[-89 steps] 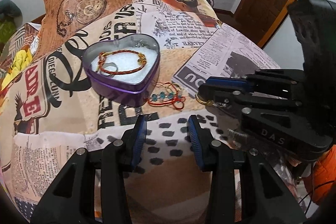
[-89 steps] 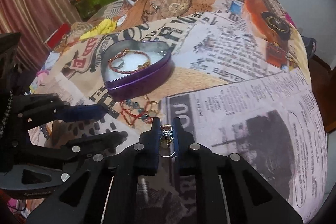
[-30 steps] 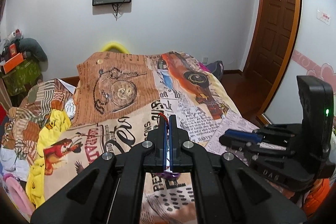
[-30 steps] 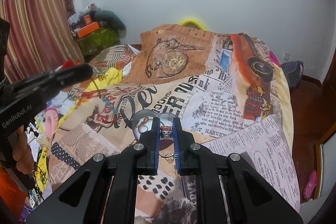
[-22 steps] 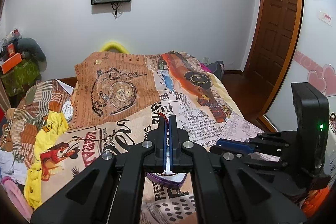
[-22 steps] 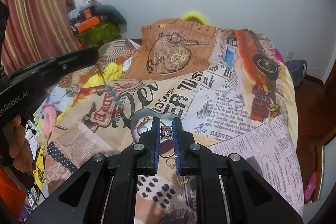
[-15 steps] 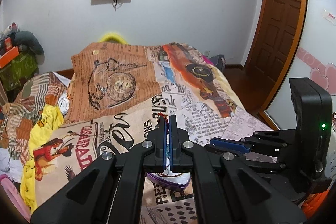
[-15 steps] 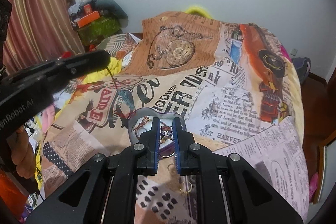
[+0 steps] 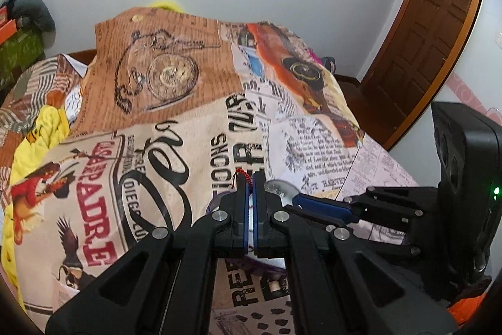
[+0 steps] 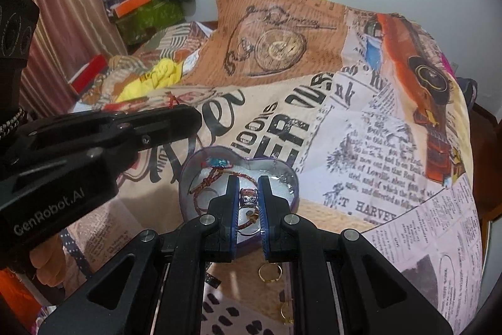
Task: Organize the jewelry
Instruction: 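Carry the bracelet and charm over the heart tin with both tools, then lower the bracelet and charm into the tin and open both tools, then move both tools down toward the small gold rings beside the tin, then grasp a small gold ring with the left tool while the right tool grasps another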
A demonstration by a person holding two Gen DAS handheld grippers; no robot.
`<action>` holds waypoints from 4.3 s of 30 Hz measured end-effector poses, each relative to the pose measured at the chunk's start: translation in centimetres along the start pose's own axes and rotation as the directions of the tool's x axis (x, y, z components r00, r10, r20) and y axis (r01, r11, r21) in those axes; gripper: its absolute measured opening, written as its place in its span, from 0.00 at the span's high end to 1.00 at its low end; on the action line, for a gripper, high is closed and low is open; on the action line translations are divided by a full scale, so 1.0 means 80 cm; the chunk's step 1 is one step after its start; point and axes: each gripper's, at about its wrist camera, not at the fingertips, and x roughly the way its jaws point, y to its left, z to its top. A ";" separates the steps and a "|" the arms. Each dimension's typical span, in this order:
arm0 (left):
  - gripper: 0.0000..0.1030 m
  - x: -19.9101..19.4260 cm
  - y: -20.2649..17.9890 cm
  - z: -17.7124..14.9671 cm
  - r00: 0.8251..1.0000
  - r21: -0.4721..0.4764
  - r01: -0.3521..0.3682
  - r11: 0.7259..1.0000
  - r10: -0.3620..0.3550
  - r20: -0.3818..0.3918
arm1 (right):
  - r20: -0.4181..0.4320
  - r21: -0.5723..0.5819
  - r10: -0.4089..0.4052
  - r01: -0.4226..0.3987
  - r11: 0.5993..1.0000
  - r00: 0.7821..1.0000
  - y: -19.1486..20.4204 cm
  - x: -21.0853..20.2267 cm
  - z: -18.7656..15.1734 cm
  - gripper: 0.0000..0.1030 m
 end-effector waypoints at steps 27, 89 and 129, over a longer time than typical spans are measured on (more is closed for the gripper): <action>0.77 -0.035 0.000 -0.021 0.998 0.023 -0.042 0.999 0.043 -0.045 | -0.030 -0.072 -0.053 0.050 0.996 0.998 0.023 -0.014 -0.002 0.74; 0.71 0.022 -0.093 -0.096 0.972 0.149 0.066 0.987 -0.030 -0.231 | -0.042 0.049 -0.082 0.084 0.995 0.996 -0.042 -0.047 -0.106 0.87; 0.79 0.080 -0.111 -0.073 0.961 0.171 0.025 0.985 0.023 -0.277 | 0.031 0.117 -0.102 0.097 0.988 0.994 -0.076 -0.080 -0.096 0.86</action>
